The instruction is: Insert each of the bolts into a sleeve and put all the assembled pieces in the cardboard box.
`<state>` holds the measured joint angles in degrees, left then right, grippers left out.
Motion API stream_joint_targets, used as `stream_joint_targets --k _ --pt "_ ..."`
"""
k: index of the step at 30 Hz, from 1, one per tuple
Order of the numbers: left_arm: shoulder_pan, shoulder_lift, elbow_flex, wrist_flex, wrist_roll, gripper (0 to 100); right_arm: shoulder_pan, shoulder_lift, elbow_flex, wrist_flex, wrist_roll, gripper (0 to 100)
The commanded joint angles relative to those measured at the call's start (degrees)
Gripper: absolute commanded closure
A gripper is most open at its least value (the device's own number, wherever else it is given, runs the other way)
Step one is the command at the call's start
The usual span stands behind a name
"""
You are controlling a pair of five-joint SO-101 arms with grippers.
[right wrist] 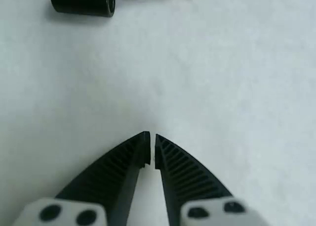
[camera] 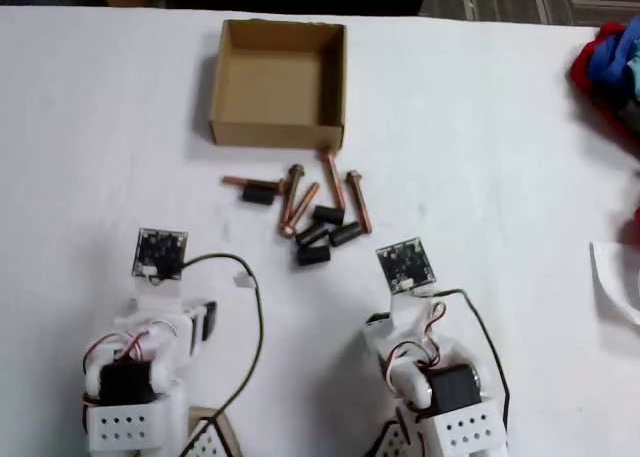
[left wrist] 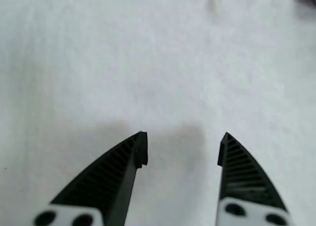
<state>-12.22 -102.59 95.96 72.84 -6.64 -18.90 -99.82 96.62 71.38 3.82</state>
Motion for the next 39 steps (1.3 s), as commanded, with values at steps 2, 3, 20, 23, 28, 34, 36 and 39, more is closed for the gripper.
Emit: stream_joint_targets --k 2,3,20,23,28,34,36,39 --pt "-0.18 -0.09 1.19 0.09 -0.18 75 -0.4 -0.57 0.44 -0.13 0.53 97.8" --pt "-0.18 -0.09 1.19 0.09 -0.18 75 -0.4 -0.57 0.44 -0.13 0.62 97.8" --pt "-0.18 -0.09 1.19 0.09 -0.18 75 5.93 -0.57 0.44 -7.96 0.62 97.8" --pt "-0.18 -0.09 1.19 0.09 -0.18 75 11.56 -0.57 0.44 -12.79 0.62 97.8" --pt "-0.18 -0.09 1.19 0.09 -0.18 75 14.73 -0.57 0.26 -20.44 0.7 97.8" --pt "-0.18 -0.09 1.19 0.09 -0.18 75 14.46 -0.57 -9.32 -22.55 10.55 91.5" --pt "-0.18 -0.09 1.19 0.09 -0.18 75 14.64 -0.57 -14.59 -23.43 10.99 87.1" --pt "-0.18 -0.09 1.19 0.09 -0.18 75 14.73 -0.57 -22.51 -22.99 10.99 84.8"
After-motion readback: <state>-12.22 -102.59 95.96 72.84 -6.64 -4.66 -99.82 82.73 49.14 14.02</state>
